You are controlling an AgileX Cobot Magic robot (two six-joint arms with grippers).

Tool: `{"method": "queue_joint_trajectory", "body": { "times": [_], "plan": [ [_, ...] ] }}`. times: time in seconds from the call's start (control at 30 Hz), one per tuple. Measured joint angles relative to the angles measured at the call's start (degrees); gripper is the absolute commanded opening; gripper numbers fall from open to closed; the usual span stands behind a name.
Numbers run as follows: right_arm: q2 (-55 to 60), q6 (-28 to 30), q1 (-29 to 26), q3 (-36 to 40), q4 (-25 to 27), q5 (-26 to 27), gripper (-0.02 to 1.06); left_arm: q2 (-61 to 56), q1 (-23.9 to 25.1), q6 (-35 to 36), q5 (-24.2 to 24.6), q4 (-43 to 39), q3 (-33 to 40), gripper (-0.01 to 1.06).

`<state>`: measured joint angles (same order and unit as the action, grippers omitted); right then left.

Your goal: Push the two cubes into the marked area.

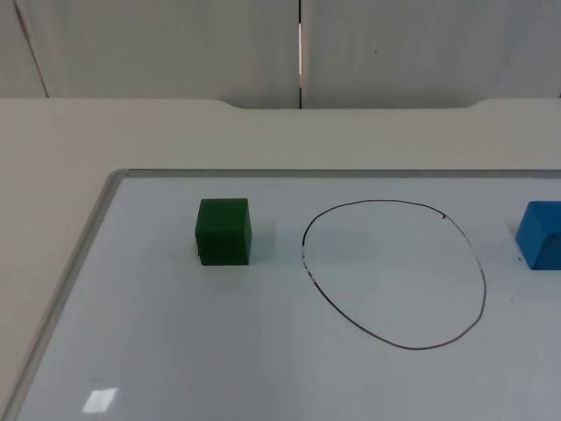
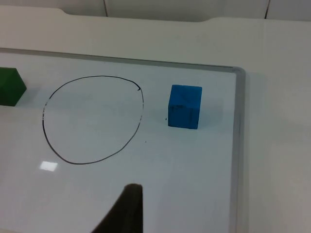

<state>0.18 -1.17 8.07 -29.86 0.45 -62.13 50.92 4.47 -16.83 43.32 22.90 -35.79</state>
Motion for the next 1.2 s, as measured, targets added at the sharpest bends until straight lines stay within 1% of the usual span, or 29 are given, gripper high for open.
{"method": "queue_joint_trajectory", "body": {
  "times": [0.13,0.17,0.33,0.7,0.93,1.07,1.2],
  "plan": [
    [0.00,0.00,0.00,0.00,0.00,0.00,1.05,0.80,0.00,-3.39,1.35,4.31,-2.89,0.00],
    [0.00,0.00,0.00,0.00,0.00,0.00,1.05,0.80,0.00,-3.39,1.35,4.31,-2.89,0.00],
    [0.00,0.00,0.00,0.00,0.00,0.00,1.05,2.48,0.00,-8.19,2.13,10.59,-3.90,0.00],
    [0.00,0.00,0.00,0.00,0.00,0.00,1.05,8.57,0.00,-14.71,2.18,18.73,-4.29,0.00],
    [0.00,0.00,0.00,0.00,0.00,0.00,1.05,11.28,0.00,-17.63,2.18,21.92,-4.29,0.00],
    [0.00,0.00,0.00,0.00,0.00,0.00,1.05,12.38,0.00,-20.50,1.78,25.94,-4.29,0.00],
    [0.00,0.00,0.00,0.00,0.00,0.00,1.05,13.24,0.00,-22.19,0.99,28.00,-4.42,0.00]
  ]
}}
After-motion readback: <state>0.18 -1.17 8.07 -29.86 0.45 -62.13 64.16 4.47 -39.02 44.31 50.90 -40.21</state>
